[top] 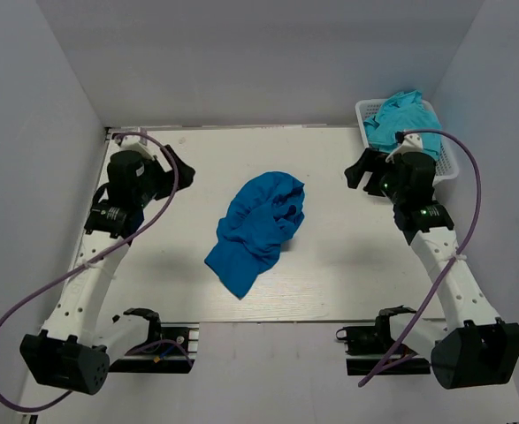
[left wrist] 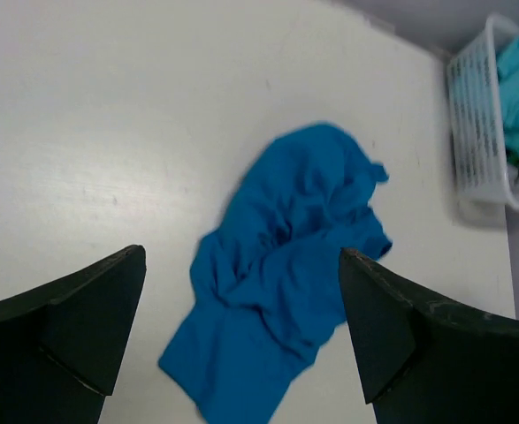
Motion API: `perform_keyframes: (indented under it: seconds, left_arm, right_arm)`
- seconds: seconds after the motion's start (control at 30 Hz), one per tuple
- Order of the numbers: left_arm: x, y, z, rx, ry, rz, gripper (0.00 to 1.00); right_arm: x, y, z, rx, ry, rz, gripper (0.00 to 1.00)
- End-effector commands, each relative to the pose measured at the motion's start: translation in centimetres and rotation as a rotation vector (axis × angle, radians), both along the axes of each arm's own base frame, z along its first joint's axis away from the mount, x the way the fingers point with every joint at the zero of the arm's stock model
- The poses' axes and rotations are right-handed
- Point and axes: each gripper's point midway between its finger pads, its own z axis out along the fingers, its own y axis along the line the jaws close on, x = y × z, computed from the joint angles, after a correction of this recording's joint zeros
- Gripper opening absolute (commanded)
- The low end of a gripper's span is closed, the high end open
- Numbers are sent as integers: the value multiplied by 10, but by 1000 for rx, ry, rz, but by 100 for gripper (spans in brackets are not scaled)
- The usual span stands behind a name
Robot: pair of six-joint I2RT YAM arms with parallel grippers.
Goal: Fold and stack the t-shirts
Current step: Flatten out the tshirt
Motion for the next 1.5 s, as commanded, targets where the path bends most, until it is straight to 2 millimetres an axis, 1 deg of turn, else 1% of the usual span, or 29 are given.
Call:
perform_keyframes:
  seconds: [0.0,0.03,0.07,0.1,0.13,0.17,0.23,0.3,0.33,0.37,0.4,0.43,0.47,0.5,0.53,0.63,0.67,0.7,0.8,0.87,0.9,0.97,1.0,1.13,1.17,1.23,1.37,1.4,1.47]
  left_arm:
    - [-34,-29,-41,-45,185,-179,100]
    - [-40,-33,-62,-53,242,-205,96]
    - [-47,-45,-71,-78,258,-267,92]
    - [-61,-68,-74,-154,279,-410,88]
    - [-67,-80,-87,-180,299,-473,87]
    - [-78,-93,-90,-208,315,-538,87]
    - [-91,-100,-105,-202,364,-568,87]
    - [-102,-107,-120,-158,421,-582,87]
    - [-108,-110,-127,-129,444,-614,87]
    - [-112,-116,-132,-123,463,-636,87]
    - [-127,-129,-140,-116,501,-699,87]
    - [-133,-138,-150,-112,541,-737,85]
    - [-139,-142,-160,-87,580,-747,83]
    - [-151,-151,-168,-41,608,-786,83]
    - [-150,-148,-181,20,654,-747,83]
    - [-157,-152,-189,122,682,-758,83]
    - [-157,-154,-193,142,689,-768,91]
    - [-161,-159,-193,168,691,-782,98]
    - [-167,-165,-205,225,714,-787,97]
    - [-171,-165,-223,287,753,-781,97]
    - [-170,-167,-225,295,759,-772,97]
    - [-167,-165,-234,343,774,-747,97]
    - [-165,-169,-231,345,759,-742,95]
    - [-166,-162,-250,400,812,-699,92]
    - [-169,-162,-253,410,824,-706,88]
    - [-172,-159,-262,419,857,-693,83]
    - [-172,-171,-268,373,817,-721,74]
    - [-170,-174,-267,362,809,-716,64]
    - [-168,-176,-266,357,800,-717,46]
  right_arm:
    - [0,8,-4,4,30,48,90]
    - [2,13,-12,-6,53,81,90]
    - [-2,21,-18,-26,70,153,90]
    - [-1,30,-9,-37,51,221,90]
    - [4,34,-29,-47,113,251,90]
    - [1,45,-34,-79,121,323,90]
    - [10,43,-45,-150,199,309,90]
    - [15,55,-63,-182,259,335,90]
    - [21,54,-63,-204,255,310,90]
    - [23,68,-74,-219,278,344,90]
    - [26,73,-76,-226,277,354,90]
    - [34,78,-63,-233,250,351,90]
    - [35,84,-63,-243,253,367,90]
    - [38,93,-85,-260,314,389,90]
    - [45,101,-73,-252,294,392,90]
    - [59,117,-97,-205,368,382,90]
    - [64,120,-96,-202,368,374,90]
    - [66,124,-106,-200,396,371,90]
    - [81,137,-102,-198,377,355,90]
    - [83,143,-116,-207,408,359,90]
    - [89,147,-114,-200,409,352,90]
    - [90,151,-124,-210,429,361,89]
    - [90,156,-128,-209,429,384,89]
    - [88,170,-140,-199,450,426,88]
    - [88,171,-152,-209,474,430,86]
    - [90,175,-155,-208,478,429,82]
    - [94,172,-174,-230,516,378,73]
    - [97,171,-180,-236,518,369,69]
    - [98,171,-182,-243,517,342,41]
